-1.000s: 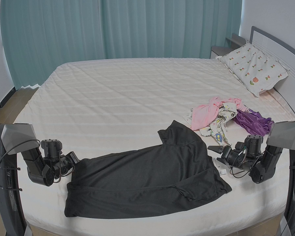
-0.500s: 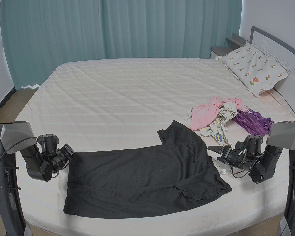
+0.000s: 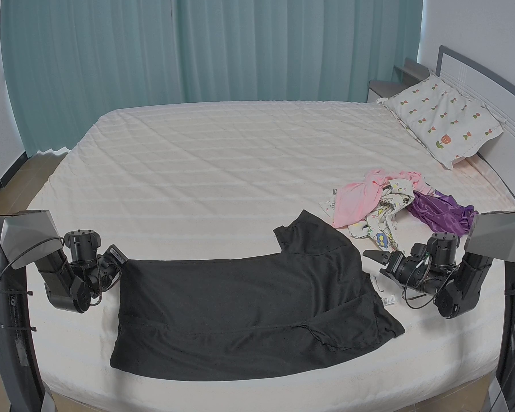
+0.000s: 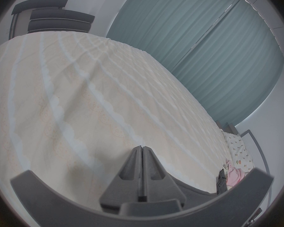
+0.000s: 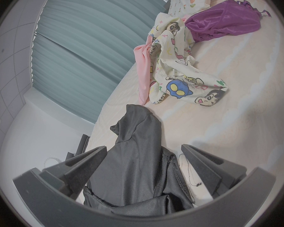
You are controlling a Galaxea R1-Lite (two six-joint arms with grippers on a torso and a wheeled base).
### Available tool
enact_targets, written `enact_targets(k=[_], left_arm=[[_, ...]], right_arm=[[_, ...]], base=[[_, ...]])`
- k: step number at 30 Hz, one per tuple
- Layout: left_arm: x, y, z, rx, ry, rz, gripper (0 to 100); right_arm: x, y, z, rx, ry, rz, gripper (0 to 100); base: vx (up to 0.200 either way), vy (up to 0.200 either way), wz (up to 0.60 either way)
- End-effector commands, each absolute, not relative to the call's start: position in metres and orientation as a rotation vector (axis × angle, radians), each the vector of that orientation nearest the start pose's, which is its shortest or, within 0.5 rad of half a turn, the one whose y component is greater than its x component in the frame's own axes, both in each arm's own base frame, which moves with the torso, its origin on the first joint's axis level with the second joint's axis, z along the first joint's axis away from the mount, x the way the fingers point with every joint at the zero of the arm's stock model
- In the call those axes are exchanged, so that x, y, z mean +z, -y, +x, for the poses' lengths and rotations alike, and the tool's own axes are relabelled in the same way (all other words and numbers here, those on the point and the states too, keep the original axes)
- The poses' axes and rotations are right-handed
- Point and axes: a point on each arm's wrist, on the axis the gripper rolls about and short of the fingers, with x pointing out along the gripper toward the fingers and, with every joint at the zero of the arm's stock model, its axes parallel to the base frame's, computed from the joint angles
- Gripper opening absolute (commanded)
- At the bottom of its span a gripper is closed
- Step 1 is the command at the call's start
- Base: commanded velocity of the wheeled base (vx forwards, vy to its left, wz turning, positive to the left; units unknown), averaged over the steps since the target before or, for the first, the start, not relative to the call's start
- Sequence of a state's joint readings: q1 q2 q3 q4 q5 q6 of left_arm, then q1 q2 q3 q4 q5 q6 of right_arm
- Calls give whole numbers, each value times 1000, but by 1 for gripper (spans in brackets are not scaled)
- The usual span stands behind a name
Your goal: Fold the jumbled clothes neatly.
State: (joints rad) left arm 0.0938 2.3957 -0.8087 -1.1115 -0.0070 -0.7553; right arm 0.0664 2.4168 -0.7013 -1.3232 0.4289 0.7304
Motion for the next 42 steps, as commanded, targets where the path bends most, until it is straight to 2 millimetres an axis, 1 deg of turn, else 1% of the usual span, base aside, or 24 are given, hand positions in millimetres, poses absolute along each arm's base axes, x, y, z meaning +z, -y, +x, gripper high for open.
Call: enact_targets(k=[1,2,5,7,8,9,11,13,14,16,17,18,19,20,23,28,32,36,37,41,42], left_arm=[[-21,-36,381,263,-427,-767,0],[-21,-36,381,263,-427,-767,0],[-20,-35,380,260,-431,-769,0],[-21,-34,379,260,-434,-768,0],[-21,-34,379,260,-434,-768,0],[-22,-34,377,265,-442,-777,0],[-21,-34,376,267,-443,-783,0],[-22,-34,375,269,-444,-789,0],[-22,-34,374,271,-447,-792,0],[-22,-34,374,271,-447,-792,0],[-22,-34,373,274,-451,-793,0],[-22,-34,373,274,-451,-793,0],[-22,-33,372,275,-454,-793,0],[-22,-33,372,275,-454,-793,0],[-22,-34,372,277,-453,-794,0],[-22,-33,370,278,-457,-794,0],[-22,-33,370,278,-457,-794,0],[-22,-33,370,278,-456,-794,0],[-22,-33,370,278,-456,-794,0],[-22,-34,371,280,-453,-794,0],[-22,-35,371,281,-451,-795,0]], right_arm=[[-18,-39,373,352,-528,759,100],[-18,-39,373,354,-527,758,100],[-12,-50,387,385,-529,716,100],[-6,-53,398,390,-525,665,100],[-5,-53,399,389,-525,660,100],[-3,-57,410,372,-535,620,100],[-1,-67,424,335,-538,574,100],[-8,-74,434,319,-539,538,100],[-11,-77,442,314,-519,517,100],[-11,-77,442,314,-519,517,100],[-21,-85,455,302,-502,493,100],[-23,-85,455,301,-508,491,100],[-31,-88,456,300,-532,489,100],[-31,-88,456,300,-532,489,100],[-40,-92,462,304,-542,483,100],[-37,-94,474,309,-514,485,100],[-38,-94,477,308,-516,485,100],[-41,-93,476,303,-536,489,100],[-40,-94,477,302,-531,490,0],[-38,-93,478,303,-520,495,0],[-35,-91,478,300,-511,497,0]], base=[[0,0,0],[0,0,0],[0,0,0],[0,0,0],[0,0,0],[0,0,0],[0,0,0],[0,0,0],[0,0,0],[0,0,0],[0,0,0],[0,0,0],[0,0,0],[0,0,0],[0,0,0],[0,0,0],[0,0,0],[0,0,0],[0,0,0],[0,0,0],[0,0,0]])
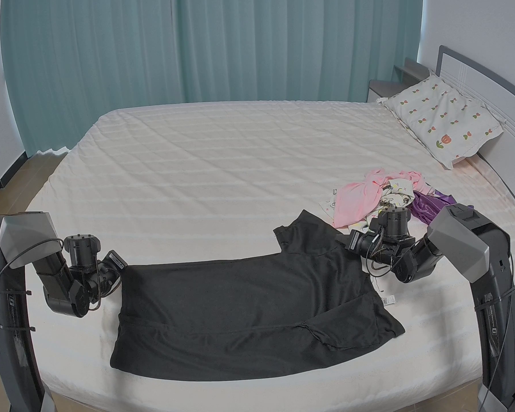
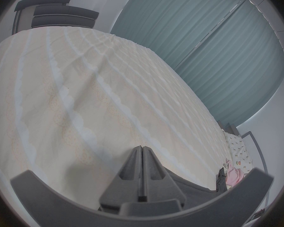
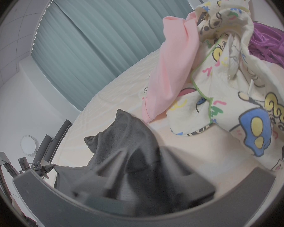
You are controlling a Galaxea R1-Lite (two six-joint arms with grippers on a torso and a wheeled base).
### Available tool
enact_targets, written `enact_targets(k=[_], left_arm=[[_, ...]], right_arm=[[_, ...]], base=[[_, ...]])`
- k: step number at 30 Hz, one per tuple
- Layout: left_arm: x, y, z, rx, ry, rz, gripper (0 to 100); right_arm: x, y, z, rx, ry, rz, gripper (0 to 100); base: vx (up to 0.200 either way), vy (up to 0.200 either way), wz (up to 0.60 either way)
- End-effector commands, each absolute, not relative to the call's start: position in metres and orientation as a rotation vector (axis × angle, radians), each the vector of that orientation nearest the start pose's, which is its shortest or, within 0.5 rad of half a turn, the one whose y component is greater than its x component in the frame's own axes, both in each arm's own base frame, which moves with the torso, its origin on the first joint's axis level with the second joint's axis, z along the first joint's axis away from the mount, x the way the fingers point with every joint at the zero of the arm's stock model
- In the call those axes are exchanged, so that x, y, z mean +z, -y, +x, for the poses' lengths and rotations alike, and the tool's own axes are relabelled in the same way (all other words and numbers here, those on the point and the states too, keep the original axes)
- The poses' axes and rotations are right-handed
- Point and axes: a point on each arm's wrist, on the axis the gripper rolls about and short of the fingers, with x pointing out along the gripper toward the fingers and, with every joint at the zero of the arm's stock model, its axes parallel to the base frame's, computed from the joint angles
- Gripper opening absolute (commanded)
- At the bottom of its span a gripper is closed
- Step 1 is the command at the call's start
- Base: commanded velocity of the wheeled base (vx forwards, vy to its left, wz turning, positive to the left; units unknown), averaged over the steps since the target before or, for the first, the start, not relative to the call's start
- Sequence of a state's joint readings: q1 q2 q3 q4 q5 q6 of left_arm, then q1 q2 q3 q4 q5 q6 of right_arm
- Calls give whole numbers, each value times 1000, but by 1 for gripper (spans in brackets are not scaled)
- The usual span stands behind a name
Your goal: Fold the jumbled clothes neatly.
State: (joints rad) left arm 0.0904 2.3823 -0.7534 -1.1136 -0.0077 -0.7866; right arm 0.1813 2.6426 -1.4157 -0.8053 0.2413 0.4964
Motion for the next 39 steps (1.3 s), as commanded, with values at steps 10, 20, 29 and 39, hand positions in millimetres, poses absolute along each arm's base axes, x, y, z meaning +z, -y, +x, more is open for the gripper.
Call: enact_targets(k=[10,20,29,39], left_arm=[[-11,-40,371,285,-417,-803,0],[4,-51,369,300,-365,-834,0],[6,-51,368,299,-364,-832,0],[16,-50,359,289,-358,-830,0]], right_arm=[[-26,-85,481,278,-458,499,0],[-22,-90,481,272,-343,493,0],[-23,-93,477,276,-331,479,0],[-11,-82,464,293,-315,500,0]], base=[[0,0,0],[0,0,0],[0,0,0],[0,0,0]])
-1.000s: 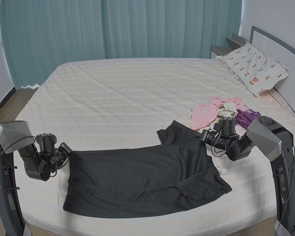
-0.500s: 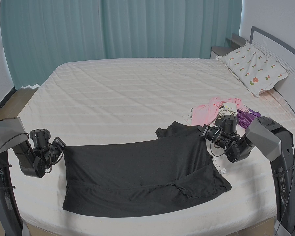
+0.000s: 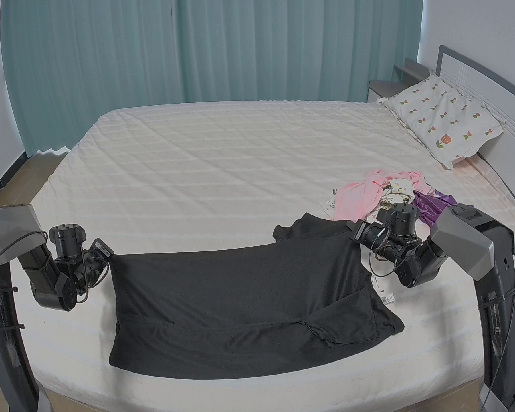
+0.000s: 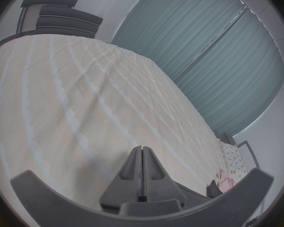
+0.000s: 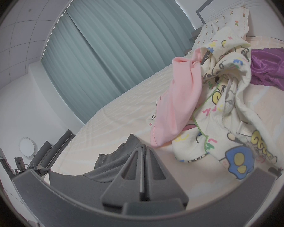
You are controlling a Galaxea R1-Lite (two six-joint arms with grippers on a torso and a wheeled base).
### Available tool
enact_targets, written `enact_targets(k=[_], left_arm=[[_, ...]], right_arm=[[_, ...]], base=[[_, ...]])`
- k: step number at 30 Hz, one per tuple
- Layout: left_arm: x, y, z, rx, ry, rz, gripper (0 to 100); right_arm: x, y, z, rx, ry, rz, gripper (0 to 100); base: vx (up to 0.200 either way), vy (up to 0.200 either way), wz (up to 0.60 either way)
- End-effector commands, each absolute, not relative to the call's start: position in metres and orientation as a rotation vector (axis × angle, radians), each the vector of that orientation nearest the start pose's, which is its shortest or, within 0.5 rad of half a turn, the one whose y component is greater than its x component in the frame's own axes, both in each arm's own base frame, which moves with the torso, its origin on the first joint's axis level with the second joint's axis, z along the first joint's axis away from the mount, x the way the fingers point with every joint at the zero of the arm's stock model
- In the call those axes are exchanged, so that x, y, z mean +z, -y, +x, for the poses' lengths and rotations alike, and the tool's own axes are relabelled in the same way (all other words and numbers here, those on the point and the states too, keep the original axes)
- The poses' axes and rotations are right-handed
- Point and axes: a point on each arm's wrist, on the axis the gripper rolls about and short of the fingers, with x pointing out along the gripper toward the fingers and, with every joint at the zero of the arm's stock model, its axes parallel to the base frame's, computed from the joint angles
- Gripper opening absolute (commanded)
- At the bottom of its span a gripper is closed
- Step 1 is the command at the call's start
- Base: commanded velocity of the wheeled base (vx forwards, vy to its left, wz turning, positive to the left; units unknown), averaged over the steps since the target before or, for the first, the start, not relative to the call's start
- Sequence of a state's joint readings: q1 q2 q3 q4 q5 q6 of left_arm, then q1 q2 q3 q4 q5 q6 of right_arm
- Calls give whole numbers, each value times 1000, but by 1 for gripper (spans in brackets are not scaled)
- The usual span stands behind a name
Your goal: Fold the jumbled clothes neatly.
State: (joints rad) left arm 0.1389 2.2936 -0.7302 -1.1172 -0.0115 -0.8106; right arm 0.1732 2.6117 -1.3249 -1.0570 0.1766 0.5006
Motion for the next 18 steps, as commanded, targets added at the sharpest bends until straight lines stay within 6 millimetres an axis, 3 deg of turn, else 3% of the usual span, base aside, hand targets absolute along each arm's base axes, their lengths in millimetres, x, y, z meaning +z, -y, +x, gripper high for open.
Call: enact_targets(k=[1,18], left_arm=[[17,-50,359,288,-357,-830,0],[13,-49,356,275,-385,-762,0]], right_arm=[[-9,-81,464,296,-313,501,0],[-10,-69,457,279,-291,524,0]], base=[[0,0,0],[0,0,0]])
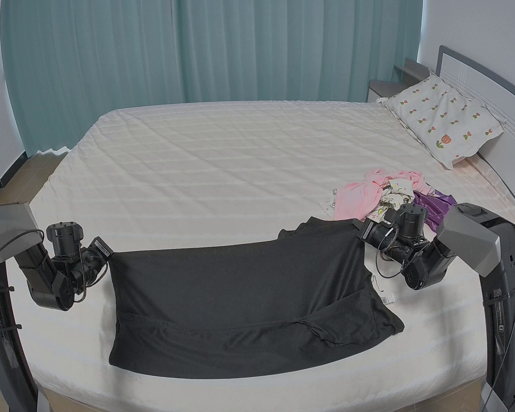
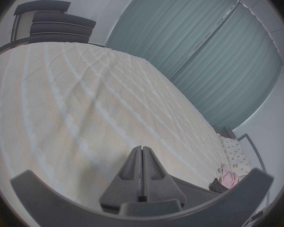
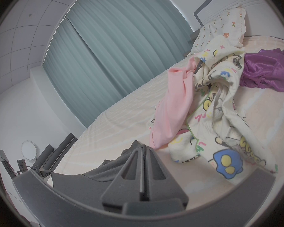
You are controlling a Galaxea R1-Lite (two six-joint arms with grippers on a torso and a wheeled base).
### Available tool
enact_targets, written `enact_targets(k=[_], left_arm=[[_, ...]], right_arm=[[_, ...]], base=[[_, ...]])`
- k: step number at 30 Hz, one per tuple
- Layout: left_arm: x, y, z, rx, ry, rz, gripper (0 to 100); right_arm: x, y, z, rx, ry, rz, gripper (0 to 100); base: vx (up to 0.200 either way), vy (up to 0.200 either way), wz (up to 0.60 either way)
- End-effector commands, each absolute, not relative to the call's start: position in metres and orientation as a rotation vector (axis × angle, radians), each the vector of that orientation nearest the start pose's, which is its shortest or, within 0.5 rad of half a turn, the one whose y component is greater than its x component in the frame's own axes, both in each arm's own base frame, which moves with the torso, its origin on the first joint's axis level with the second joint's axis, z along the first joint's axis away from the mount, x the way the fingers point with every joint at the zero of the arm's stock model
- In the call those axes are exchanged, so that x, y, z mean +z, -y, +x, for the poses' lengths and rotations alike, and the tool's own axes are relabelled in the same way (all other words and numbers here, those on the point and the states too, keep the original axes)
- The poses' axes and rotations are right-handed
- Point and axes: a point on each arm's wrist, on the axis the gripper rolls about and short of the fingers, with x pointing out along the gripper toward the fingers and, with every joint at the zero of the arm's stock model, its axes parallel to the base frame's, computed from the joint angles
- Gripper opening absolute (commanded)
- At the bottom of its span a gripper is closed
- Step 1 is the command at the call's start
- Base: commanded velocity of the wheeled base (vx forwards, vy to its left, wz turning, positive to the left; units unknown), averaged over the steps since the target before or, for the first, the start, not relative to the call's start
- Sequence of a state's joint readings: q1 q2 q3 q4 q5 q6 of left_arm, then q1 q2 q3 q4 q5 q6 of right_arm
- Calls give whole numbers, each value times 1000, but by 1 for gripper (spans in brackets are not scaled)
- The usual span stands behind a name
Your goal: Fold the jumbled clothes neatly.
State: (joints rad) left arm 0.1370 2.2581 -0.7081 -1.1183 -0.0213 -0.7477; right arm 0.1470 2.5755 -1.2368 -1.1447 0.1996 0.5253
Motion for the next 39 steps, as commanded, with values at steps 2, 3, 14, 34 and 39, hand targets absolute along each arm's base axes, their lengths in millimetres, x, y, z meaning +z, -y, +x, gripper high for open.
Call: enact_targets(k=[2,3,14,34,39], left_arm=[[13,-49,353,276,-391,-754,0],[13,-49,353,275,-391,-753,0],[9,-45,330,282,-428,-728,0],[-32,-35,261,256,-638,-620,0],[-42,-32,247,239,-662,-597,0]], right_arm=[[-3,-64,451,289,-301,529,0],[-3,-64,451,292,-303,529,0],[-4,-55,411,335,-372,549,0],[-43,-51,347,348,-559,464,0],[-49,-50,340,351,-578,439,0]], base=[[0,0,0],[0,0,0],[0,0,0],[0,0,0],[0,0,0]])
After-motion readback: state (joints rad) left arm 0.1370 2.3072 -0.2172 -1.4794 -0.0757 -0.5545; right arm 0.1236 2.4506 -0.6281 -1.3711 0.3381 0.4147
